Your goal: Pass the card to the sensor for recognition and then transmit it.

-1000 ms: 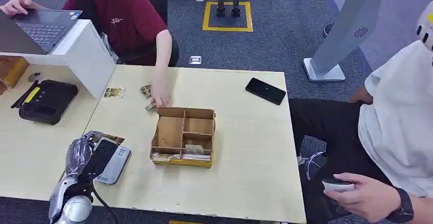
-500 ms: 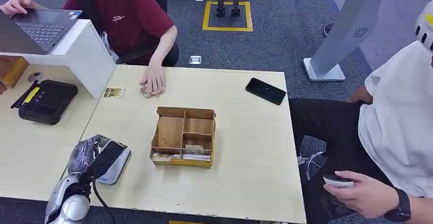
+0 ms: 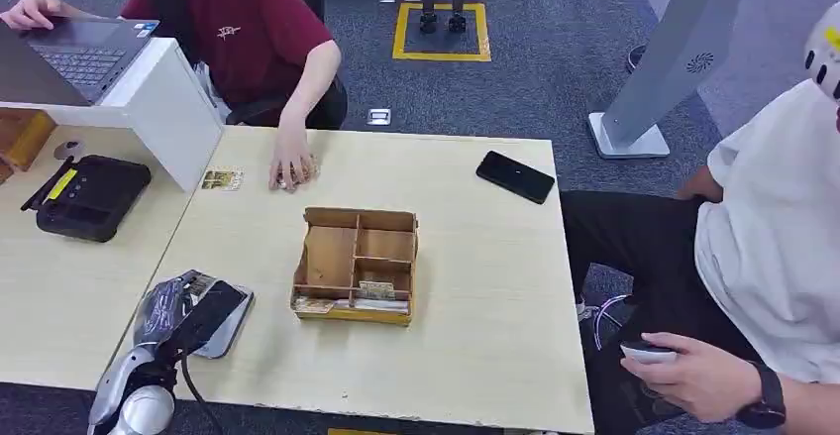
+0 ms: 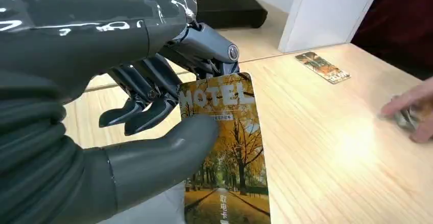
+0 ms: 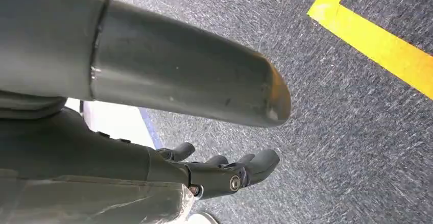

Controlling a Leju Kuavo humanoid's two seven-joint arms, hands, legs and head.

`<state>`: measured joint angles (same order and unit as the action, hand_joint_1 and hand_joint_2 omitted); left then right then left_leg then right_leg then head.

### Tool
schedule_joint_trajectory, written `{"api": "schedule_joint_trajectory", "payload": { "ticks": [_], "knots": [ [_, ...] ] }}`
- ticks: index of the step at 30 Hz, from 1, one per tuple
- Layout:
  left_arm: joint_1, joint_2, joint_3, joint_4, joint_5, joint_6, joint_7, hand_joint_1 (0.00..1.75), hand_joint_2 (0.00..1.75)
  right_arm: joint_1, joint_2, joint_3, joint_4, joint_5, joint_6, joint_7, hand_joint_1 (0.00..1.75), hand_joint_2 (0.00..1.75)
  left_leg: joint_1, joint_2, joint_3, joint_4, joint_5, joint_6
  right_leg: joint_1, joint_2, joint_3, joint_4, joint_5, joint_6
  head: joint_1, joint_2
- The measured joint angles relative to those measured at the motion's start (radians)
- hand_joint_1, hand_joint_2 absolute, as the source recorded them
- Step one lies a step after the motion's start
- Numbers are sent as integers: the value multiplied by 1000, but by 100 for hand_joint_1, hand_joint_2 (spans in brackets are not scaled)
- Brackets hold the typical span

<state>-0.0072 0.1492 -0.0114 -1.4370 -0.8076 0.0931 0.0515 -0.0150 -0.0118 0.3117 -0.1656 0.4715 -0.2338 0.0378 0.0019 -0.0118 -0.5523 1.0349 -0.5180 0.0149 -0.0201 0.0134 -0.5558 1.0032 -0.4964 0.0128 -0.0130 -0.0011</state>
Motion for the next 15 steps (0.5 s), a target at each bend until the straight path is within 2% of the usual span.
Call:
{"api": "schedule_joint_trajectory", "payload": {
  "ticks": [8,11,15],
  "knots": [
    [4,0,0,0,-6,0,0,175,175,0,0,0,0,1,0,0,0,0,0,0,0,0,0,0,0,0,0,0,0,0,0,0],
    [8,0,-2,10,-66,5,21,175,175,-1,0,0,0,9,0,0,0,0,0,0,0,0,0,0,0,0,0,0,0,0,0,0],
    [13,-2,-5,18,-87,6,25,175,175,-2,0,0,0,11,0,0,0,0,0,0,0,0,0,0,0,0,0,0,0,0,0,0]
  ]
}}
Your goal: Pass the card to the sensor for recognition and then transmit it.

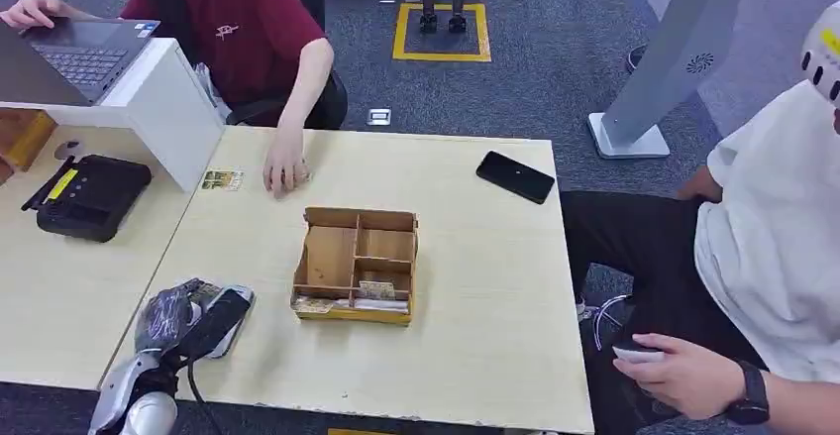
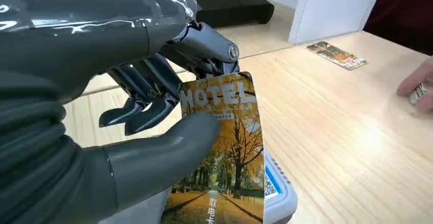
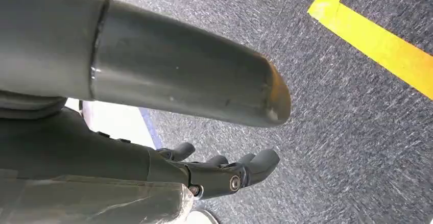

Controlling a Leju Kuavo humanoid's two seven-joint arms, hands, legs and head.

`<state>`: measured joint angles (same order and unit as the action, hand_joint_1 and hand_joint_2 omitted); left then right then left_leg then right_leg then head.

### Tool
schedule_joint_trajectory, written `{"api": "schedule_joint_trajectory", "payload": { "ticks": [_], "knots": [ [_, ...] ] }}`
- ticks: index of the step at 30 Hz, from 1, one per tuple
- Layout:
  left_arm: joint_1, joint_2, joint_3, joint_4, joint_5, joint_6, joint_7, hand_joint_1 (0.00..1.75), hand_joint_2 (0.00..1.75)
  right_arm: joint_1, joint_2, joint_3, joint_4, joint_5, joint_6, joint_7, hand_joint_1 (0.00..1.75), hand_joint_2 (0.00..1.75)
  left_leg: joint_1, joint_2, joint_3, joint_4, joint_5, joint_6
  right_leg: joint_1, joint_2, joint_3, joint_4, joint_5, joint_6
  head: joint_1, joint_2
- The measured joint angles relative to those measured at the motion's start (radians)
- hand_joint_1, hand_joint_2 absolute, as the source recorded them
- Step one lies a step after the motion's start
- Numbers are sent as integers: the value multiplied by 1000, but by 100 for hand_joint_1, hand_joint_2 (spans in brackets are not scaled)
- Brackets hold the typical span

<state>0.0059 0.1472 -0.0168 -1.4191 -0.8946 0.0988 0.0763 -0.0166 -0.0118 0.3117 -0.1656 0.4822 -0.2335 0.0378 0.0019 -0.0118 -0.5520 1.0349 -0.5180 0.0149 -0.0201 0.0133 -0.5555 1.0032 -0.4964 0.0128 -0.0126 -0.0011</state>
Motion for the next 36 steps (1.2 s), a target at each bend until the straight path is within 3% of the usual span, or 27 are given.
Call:
{"api": "schedule_joint_trajectory", "payload": {
  "ticks": [11,22,23,26,29,33,35,36],
  "knots": [
    [13,-13,-2,16,-20,16,8,175,175,-1,0,0,0,8,1,0,0,0,0,0,0,0,0,0,0,0,0,0,0,0,0,0],
    [14,-25,-3,39,-129,70,53,175,175,-2,0,0,0,11,0,-3,0,0,0,0,1,0,0,0,0,0,1,0,0,0,0,0],
    [14,-26,-3,39,-118,70,43,175,175,-2,0,0,0,11,0,-4,0,0,0,0,1,0,0,0,0,0,1,0,0,0,0,0],
    [15,-34,-2,30,11,89,-64,175,175,-1,0,0,0,13,0,-8,0,0,0,0,1,0,0,0,0,0,1,0,0,0,0,0],
    [15,-60,4,-27,173,183,-195,175,175,-1,0,0,0,18,0,-11,0,0,0,0,0,0,0,0,0,0,1,0,0,0,0,0],
    [9,-79,10,-76,207,221,-221,175,175,-1,0,0,0,21,0,-11,0,0,0,0,1,0,0,0,0,0,1,0,0,0,0,0],
    [6,-90,12,-92,206,303,-261,175,175,-2,0,0,0,29,2,-11,0,0,0,0,1,0,0,0,0,0,1,0,0,0,0,0],
    [-6,-97,19,-101,201,375,-290,175,175,-2,0,1,0,34,3,-11,0,0,0,0,1,0,0,0,0,0,1,0,0,0,0,0]
  ]
}}
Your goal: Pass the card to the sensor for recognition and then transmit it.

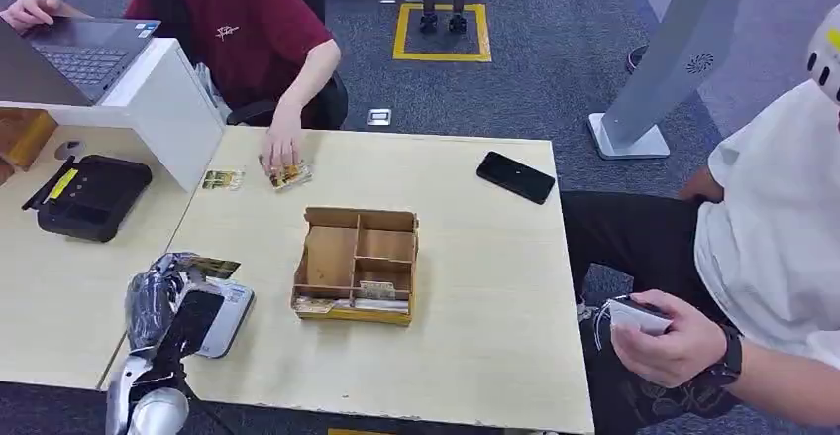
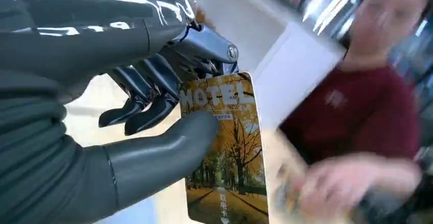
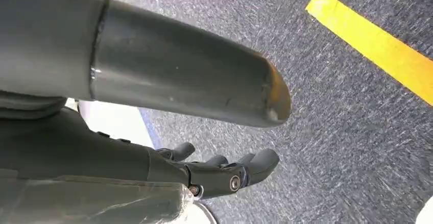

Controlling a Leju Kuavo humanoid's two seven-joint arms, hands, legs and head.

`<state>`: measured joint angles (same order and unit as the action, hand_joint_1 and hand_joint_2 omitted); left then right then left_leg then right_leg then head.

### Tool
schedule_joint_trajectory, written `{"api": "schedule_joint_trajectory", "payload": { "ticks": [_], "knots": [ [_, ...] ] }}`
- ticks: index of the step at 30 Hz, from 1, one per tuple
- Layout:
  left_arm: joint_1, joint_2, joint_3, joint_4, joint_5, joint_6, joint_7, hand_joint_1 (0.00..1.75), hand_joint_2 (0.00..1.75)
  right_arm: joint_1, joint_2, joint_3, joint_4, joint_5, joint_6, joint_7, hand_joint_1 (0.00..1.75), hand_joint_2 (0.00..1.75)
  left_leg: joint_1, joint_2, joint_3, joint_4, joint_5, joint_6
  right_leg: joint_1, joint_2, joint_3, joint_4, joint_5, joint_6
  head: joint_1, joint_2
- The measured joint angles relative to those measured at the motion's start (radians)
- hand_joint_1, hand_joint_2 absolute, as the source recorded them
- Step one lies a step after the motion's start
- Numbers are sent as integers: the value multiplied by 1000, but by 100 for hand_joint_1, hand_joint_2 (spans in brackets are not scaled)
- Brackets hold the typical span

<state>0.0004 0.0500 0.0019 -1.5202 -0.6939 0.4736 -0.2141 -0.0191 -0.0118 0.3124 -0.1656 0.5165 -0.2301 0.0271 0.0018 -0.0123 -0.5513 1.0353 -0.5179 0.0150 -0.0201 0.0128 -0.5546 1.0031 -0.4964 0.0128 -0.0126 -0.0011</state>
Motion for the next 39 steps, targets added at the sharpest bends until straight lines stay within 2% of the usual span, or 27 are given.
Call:
{"api": "schedule_joint_trajectory", "payload": {
  "ticks": [5,9,11,14,18,24,33,39],
  "knots": [
    [-106,-3,38,10,-35,130,-1,175,175,-10,0,24,0,55,13,36,0,0,0,-1,0,0,1,0,0,-1,0,0,0,0,0,0],
    [-205,-1,75,83,-56,207,-20,175,175,-20,2,43,-2,74,21,47,0,0,0,-1,0,0,2,0,0,-1,1,0,1,-1,0,0],
    [-245,-3,109,116,-100,209,-43,175,175,-25,2,50,-2,83,30,49,0,0,0,-1,0,0,2,0,0,-1,0,1,1,-1,0,0],
    [-314,-18,201,177,-179,209,-136,175,175,-30,5,54,-3,91,33,50,0,0,0,0,0,0,2,0,0,-1,0,1,1,-1,0,0],
    [-373,-45,316,227,-194,209,-222,175,175,-35,8,61,-3,100,37,50,0,0,0,0,0,0,1,0,0,0,0,1,1,-1,0,0],
    [-401,-68,385,260,-199,209,-233,175,175,-39,9,69,-4,100,39,50,0,0,0,0,0,0,1,0,0,0,0,0,1,-1,0,0],
    [-421,-93,427,290,-217,209,-267,175,175,-39,10,70,-9,103,46,50,0,0,0,0,0,0,1,0,0,0,0,0,1,-1,0,0],
    [-421,-103,430,308,-200,209,-268,175,175,-39,10,70,-9,107,45,50,0,0,0,0,0,0,1,0,0,0,0,0,1,-1,0,0]
  ]
}}
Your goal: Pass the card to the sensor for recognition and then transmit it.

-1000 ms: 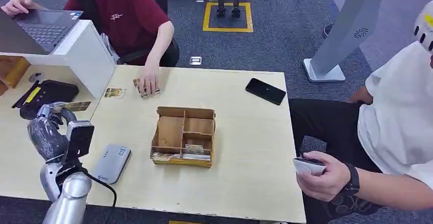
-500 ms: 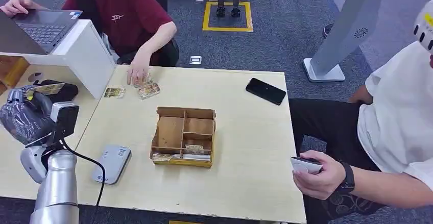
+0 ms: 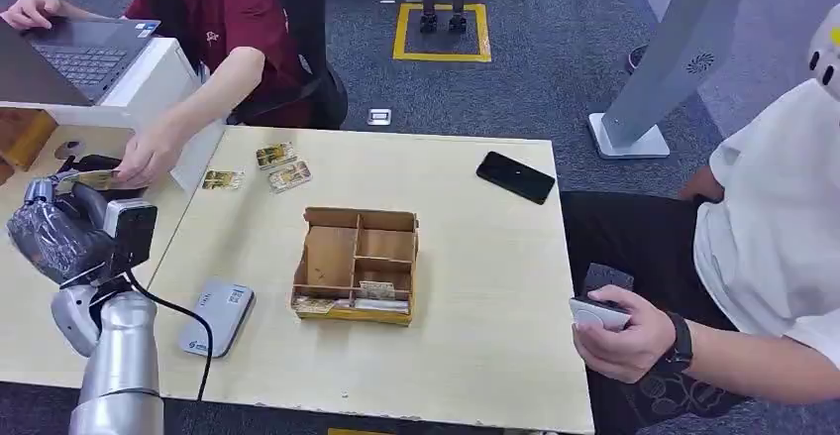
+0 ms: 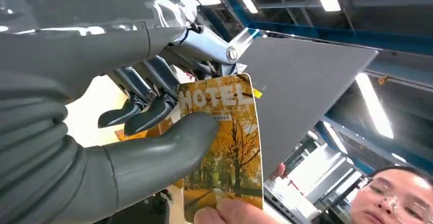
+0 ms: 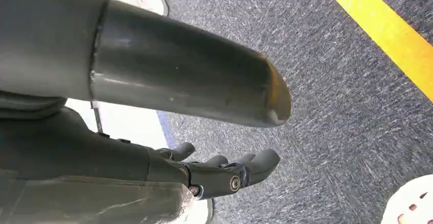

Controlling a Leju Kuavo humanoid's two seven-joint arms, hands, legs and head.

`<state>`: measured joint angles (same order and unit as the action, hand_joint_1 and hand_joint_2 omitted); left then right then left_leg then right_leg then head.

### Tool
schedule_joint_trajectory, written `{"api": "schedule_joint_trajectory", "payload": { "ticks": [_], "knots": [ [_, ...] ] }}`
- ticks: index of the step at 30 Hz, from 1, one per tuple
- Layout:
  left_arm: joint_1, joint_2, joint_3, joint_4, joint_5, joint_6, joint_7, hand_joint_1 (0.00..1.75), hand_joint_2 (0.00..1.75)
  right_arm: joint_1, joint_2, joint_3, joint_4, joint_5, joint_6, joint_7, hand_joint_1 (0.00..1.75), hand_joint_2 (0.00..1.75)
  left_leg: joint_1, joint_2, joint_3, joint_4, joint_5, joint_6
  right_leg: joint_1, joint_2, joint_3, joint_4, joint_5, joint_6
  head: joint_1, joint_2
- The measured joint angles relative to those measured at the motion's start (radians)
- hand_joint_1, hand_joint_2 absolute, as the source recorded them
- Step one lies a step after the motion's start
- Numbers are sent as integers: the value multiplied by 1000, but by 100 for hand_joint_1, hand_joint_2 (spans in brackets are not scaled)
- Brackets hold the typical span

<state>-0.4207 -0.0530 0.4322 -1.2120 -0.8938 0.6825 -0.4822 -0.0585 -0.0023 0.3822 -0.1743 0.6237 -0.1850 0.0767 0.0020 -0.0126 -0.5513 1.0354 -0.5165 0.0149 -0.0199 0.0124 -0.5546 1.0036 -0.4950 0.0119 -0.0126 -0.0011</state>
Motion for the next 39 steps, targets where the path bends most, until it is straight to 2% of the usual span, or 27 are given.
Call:
{"api": "schedule_joint_trajectory", "payload": {
  "ticks": [6,7,10,12,14,16,18,22,25,28,33,35,39],
  "knots": [
    [0,-9,0,7,-3,0,0,175,175,0,0,0,0,1,-2,-2,0,0,0,1,0,0,0,0,0,1,0,0,0,0,0,0],
    [0,-10,0,7,-3,0,0,0,175,0,0,0,0,2,-3,-3,0,0,0,1,0,0,0,0,0,1,0,0,0,0,0,0],
    [0,-13,-2,8,30,0,5,0,175,0,0,0,0,3,-6,-4,0,0,0,1,0,0,0,0,0,1,0,0,0,0,0,0],
    [1,-6,-20,9,115,-6,44,0,175,0,0,-2,0,3,-11,-4,0,0,0,1,0,0,0,0,0,1,-1,0,0,0,0,0],
    [10,14,-75,10,250,-83,106,0,175,1,0,-5,0,0,-20,-7,0,0,0,1,0,0,0,0,0,1,-1,0,0,0,0,0],
    [39,40,-147,-8,310,-174,139,0,175,3,0,-11,0,-6,-27,-16,0,0,0,0,0,0,0,0,0,1,-1,0,0,0,0,0],
    [80,55,-226,-61,334,-197,145,0,175,6,0,-21,0,-10,-34,-21,0,0,0,1,0,0,0,0,0,1,-1,0,0,0,0,0],
    [145,78,-325,-169,383,-242,166,0,175,15,0,-32,1,-17,-37,-25,0,0,0,1,-1,0,-1,0,0,2,-1,0,0,0,0,0],
    [196,103,-381,-247,409,-340,192,0,175,19,0,-44,1,-29,-51,-26,0,0,0,1,-1,0,-1,1,0,2,-1,0,0,0,0,0],
    [294,138,-462,-374,337,-411,153,0,175,28,-1,-57,2,-39,-55,-31,0,0,0,2,0,0,-1,1,0,3,-1,0,0,0,0,0],
    [462,201,-665,-522,35,-366,150,0,175,31,-2,-79,2,-46,-55,-22,0,0,0,2,-1,0,-3,1,0,3,-1,-1,-2,1,0,0],
    [502,231,-750,-547,1,-353,153,0,175,31,-2,-83,2,-46,-55,-18,0,0,0,2,-1,0,-3,1,0,3,-1,-1,-2,1,0,0],
    [542,295,-866,-574,-24,-360,157,0,175,31,-2,-95,2,-44,-55,-16,0,0,0,2,0,0,-2,1,0,2,-1,-1,-2,1,0,0]
  ]
}}
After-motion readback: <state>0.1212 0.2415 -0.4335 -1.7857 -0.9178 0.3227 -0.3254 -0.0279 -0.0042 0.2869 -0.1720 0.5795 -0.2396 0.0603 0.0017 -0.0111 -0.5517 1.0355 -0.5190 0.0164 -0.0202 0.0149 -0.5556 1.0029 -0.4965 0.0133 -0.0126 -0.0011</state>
